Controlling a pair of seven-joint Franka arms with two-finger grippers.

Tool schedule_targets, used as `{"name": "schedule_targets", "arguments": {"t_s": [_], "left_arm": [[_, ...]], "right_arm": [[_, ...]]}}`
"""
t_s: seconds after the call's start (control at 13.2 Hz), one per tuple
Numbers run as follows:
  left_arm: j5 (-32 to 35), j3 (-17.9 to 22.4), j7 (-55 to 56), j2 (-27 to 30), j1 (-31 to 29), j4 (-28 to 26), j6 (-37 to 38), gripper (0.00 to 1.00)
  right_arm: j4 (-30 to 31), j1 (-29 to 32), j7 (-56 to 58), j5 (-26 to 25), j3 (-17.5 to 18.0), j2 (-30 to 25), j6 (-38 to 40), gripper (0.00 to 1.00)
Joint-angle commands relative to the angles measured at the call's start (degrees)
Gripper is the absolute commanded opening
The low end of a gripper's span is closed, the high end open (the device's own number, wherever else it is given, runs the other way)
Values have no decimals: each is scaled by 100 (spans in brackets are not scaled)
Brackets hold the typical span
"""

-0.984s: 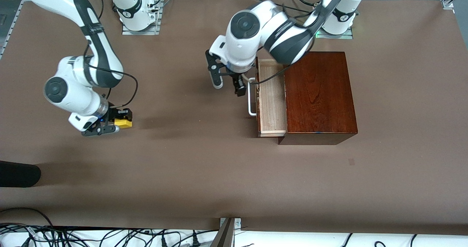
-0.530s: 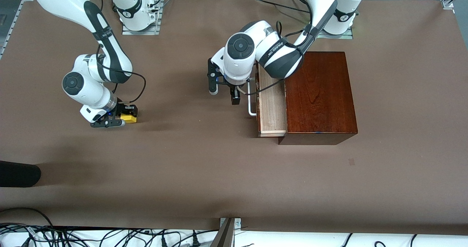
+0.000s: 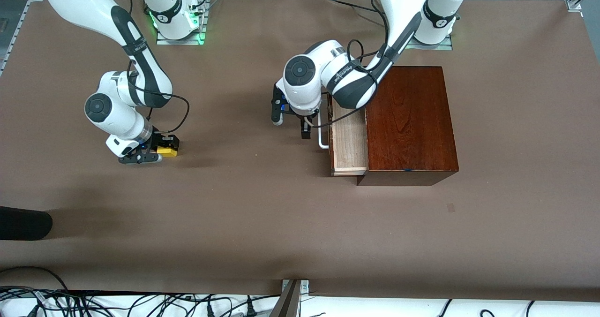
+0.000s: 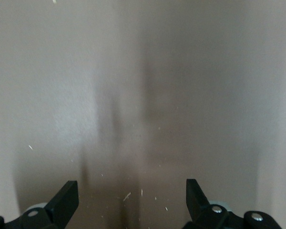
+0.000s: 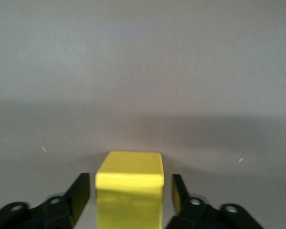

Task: Open drawer, take yellow block, close drawer
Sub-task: 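Set the cube down with the right gripper while the left gripper reaches the drawer, then push the drawer shut with the left gripper while the right gripper withdraws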

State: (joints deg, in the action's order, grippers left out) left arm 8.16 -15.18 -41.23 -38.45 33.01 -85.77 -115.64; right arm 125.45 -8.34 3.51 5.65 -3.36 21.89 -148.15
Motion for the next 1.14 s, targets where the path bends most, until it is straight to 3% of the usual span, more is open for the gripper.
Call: {"name": "schedule_targets", "arguments": {"t_s": [0.0, 0.3, 0.45, 0.76, 1.06], "left_arm": [[237, 15, -192, 109, -172, -151, 356, 100], [476, 15, -192, 250, -234, -133, 884, 100], [476, 24, -192, 285, -313, -133, 1016, 100], [484, 32, -192, 285, -506, -142, 1306, 100], [915, 24, -192, 285, -515, -124, 1456, 100]], "right_arm": [[-151, 26, -61, -91, 37, -816, 880, 100], [-503, 26, -26, -204, -7, -1949, 2252, 100], [-994, 26, -61, -302, 10, -2285, 3139, 100], [-2329, 26, -79, -310, -7, -2348, 4758, 100], [-2833, 26, 0, -354, -139, -2330, 5235, 100]]}}
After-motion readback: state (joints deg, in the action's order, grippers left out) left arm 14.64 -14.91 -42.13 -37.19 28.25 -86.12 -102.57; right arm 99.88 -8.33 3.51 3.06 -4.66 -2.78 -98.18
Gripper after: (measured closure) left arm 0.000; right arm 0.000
